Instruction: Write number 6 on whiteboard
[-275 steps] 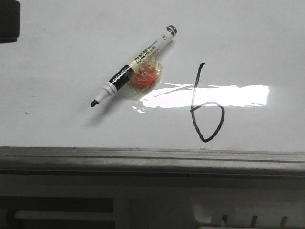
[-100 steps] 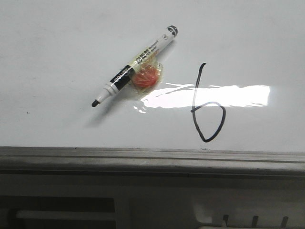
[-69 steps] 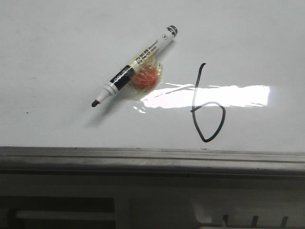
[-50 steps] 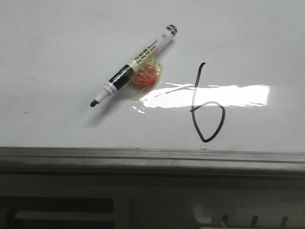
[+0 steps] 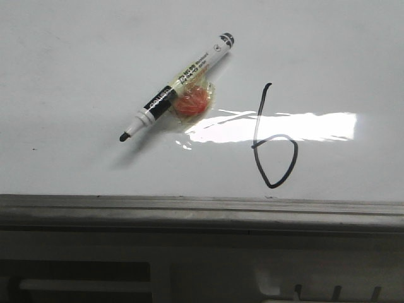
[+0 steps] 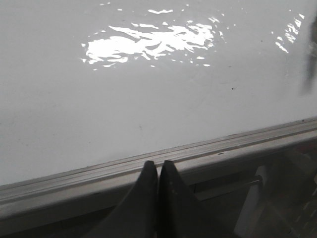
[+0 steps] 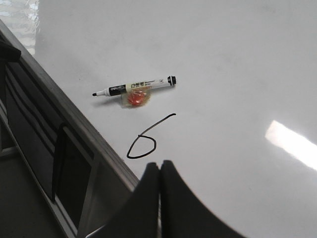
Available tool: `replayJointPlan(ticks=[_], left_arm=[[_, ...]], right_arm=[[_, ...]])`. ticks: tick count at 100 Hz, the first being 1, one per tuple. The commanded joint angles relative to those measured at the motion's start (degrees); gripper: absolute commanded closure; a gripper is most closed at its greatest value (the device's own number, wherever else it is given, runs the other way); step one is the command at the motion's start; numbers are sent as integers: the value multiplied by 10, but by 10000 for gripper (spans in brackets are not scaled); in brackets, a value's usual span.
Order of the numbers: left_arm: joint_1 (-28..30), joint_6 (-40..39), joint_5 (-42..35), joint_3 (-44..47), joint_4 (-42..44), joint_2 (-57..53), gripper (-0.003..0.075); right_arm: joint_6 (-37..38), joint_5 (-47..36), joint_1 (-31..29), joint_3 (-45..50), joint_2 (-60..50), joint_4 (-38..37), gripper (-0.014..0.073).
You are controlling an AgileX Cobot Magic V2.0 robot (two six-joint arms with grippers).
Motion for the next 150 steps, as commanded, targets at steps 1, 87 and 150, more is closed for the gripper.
replayJointPlan(ticks=[1, 87, 150], left_arm=[[2, -6, -26, 25, -4, -17, 739], [2, -6, -26, 25, -4, -17, 739], [2, -6, -26, 25, -7, -17, 739]], right_arm=[[-1, -41, -3, -10, 3, 0, 659], [390, -397, -226, 300, 74, -244, 659], [390, -266, -279, 332, -8, -237, 659]])
